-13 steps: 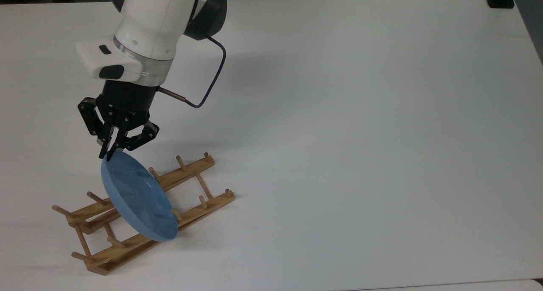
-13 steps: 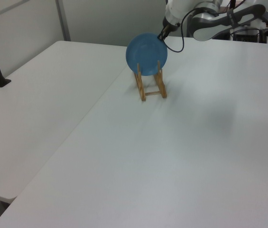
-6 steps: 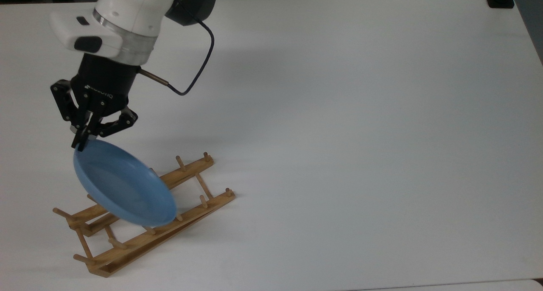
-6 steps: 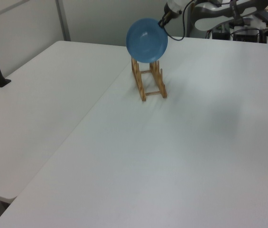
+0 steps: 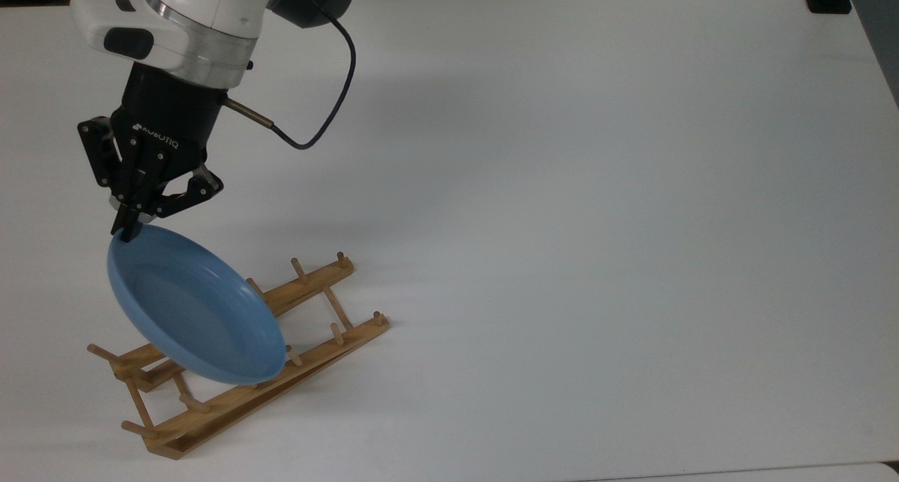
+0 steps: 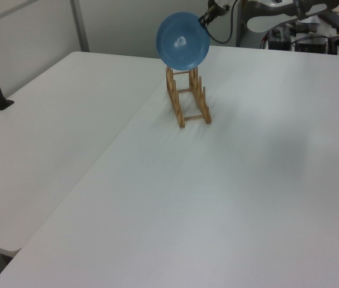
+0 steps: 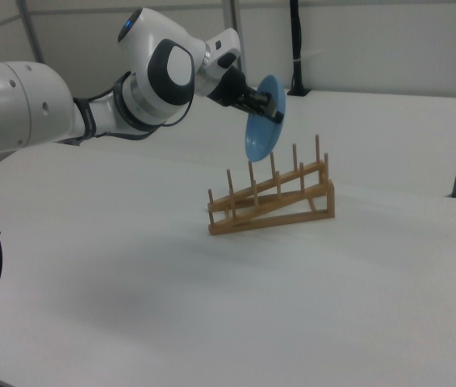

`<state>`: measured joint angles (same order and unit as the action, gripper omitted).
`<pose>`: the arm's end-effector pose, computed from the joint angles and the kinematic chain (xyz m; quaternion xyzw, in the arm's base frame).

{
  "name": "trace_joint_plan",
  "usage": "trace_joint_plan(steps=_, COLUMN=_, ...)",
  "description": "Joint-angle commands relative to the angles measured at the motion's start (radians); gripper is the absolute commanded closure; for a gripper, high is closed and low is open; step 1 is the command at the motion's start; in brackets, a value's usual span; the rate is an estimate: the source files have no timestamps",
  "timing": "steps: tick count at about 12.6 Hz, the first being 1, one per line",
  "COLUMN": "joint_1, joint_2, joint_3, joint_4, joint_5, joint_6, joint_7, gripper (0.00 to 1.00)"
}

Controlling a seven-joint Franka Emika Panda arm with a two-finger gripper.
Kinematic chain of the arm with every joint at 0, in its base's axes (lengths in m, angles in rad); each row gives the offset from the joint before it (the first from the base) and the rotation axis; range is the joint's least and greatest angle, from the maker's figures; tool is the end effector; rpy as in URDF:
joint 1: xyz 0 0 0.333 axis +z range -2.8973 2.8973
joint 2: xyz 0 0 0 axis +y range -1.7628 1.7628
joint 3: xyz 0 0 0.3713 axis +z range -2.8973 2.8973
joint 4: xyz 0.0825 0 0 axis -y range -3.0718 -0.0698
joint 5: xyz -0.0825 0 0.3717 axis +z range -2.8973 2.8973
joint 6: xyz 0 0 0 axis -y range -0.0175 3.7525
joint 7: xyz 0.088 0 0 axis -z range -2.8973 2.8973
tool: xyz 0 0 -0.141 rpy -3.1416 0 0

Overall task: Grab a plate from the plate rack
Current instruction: 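Lift the gripped blue plate up out of the rack slots, then carry the plate away from the rack and lower it flat onto the table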

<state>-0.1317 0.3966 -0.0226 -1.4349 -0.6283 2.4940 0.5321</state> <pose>0.7470 -0.1216 0.5734 0.9044 -0.1378 0.3522 0.1975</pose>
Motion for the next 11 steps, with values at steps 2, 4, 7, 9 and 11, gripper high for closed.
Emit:
trace_joint_plan(steps=2, joint_1=0.012, joint_2=-0.033, joint_3=0.030, joint_4=-0.036, joint_5=0.355, joint_6=-0.044, joint_7=-0.010, gripper=1.00)
trace_joint_plan(steps=4, joint_1=0.010, joint_2=-0.035, joint_3=0.065, joint_4=-0.038, joint_5=0.441, joint_6=-0.169, joint_7=-0.070, gripper=1.00)
trace_joint_plan(steps=7, joint_1=0.012, joint_2=-0.057, joint_3=0.075, joint_4=-0.039, joint_5=0.569, joint_6=-0.350, joint_7=-0.275, gripper=1.00)
trace_joint_plan(steps=9, joint_1=0.010, joint_2=-0.087, joint_3=0.075, joint_4=-0.059, joint_5=0.642, joint_6=-0.449, joint_7=-0.430, gripper=1.00)
trace_joint_plan(steps=11, joint_1=0.010, joint_2=-0.094, joint_3=0.075, joint_4=-0.068, joint_5=0.665, joint_6=-0.542, joint_7=-0.574, gripper=1.00)
